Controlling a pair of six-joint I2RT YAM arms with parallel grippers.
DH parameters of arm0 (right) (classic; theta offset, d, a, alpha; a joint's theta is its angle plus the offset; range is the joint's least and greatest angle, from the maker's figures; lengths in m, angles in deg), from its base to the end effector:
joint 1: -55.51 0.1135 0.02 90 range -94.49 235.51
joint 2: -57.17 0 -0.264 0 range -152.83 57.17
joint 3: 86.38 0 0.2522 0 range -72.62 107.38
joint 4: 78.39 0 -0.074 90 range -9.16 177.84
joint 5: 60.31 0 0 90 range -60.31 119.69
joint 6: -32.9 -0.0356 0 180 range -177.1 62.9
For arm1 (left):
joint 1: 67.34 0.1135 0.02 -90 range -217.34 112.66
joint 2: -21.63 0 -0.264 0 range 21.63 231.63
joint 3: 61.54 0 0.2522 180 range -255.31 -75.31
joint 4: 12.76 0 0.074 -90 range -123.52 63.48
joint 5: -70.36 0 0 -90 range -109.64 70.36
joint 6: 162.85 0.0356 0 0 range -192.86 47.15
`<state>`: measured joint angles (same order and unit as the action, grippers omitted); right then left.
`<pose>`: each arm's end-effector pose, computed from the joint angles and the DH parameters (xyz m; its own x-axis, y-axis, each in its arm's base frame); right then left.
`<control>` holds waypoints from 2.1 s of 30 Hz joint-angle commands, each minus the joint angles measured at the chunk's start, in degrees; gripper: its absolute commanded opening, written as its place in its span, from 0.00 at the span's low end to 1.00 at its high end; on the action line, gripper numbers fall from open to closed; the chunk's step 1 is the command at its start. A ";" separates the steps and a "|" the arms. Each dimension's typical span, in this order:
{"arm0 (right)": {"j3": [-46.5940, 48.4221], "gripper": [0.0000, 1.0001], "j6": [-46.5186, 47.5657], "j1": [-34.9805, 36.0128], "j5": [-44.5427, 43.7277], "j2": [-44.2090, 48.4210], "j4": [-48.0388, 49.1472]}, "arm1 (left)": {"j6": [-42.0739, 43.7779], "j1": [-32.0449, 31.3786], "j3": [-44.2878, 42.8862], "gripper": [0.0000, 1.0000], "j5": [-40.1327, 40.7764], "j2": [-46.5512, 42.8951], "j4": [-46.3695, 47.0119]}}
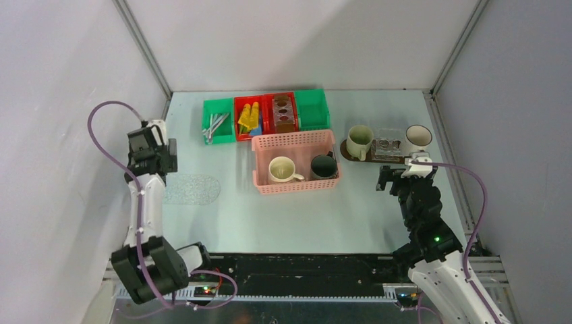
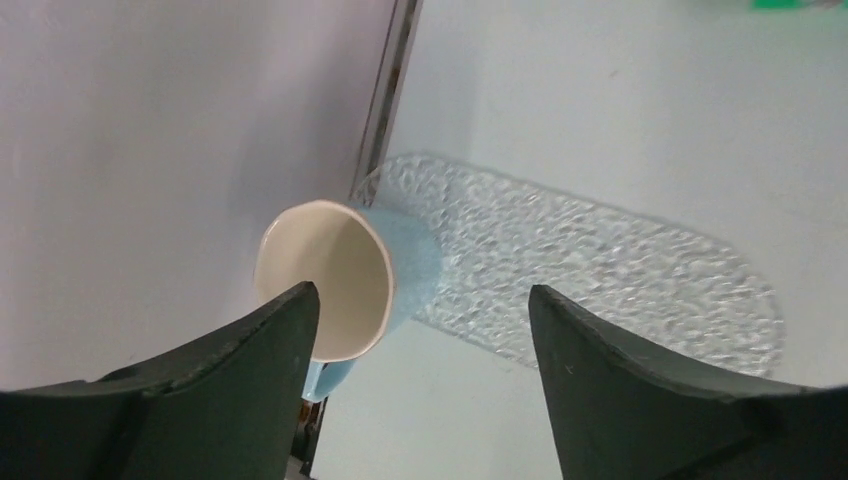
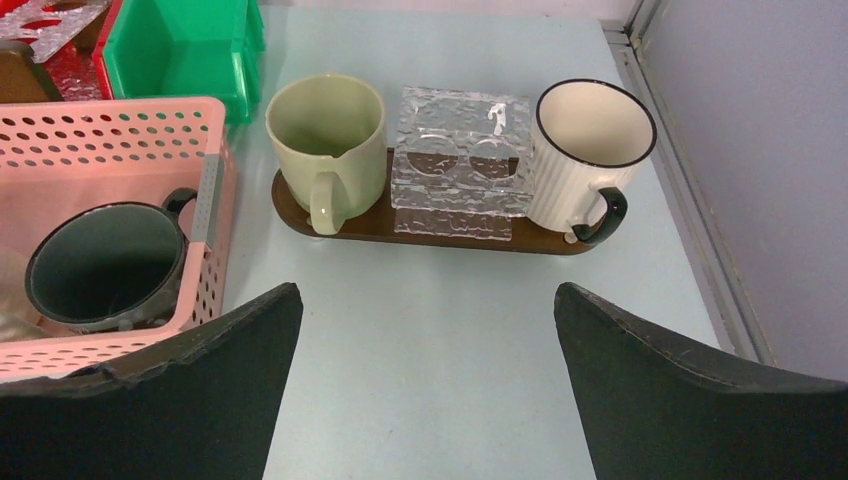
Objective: Prepare toiletry sets of a toothbrush and toothpaste on the tray
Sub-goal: Place the cup on the tray, then pick up the cup from the storage box.
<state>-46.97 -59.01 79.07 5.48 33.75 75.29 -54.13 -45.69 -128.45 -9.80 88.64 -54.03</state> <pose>0.1204 0.0366 0.2688 -0.1641 -0.0384 -0.9857 0.0107 0.9991 -0.0407 0.2310 0.0982 0.2840 -0.7367 0.0478 -0.6745 -0.2600 0.9008 0.3478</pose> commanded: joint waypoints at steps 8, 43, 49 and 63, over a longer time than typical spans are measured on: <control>0.54 1.00 0.35 0.35 0.49 3.51 2.78 | -17.19 -16.22 1.78 0.99 4.91 -15.74 2.62; -1.11 0.99 0.93 0.51 0.95 11.01 4.68 | -77.98 -57.06 -2.56 0.66 12.02 -0.08 6.34; -1.13 0.99 1.00 0.53 0.96 11.52 4.76 | -84.19 -64.12 -12.89 0.66 18.07 11.68 -1.03; -1.47 0.99 1.11 0.53 0.66 12.99 4.90 | -94.69 -67.17 -26.50 0.65 20.37 32.06 -9.34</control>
<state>-48.19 -58.57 79.35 6.53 45.93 77.71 -143.14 -112.59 -151.71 7.10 117.44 -59.21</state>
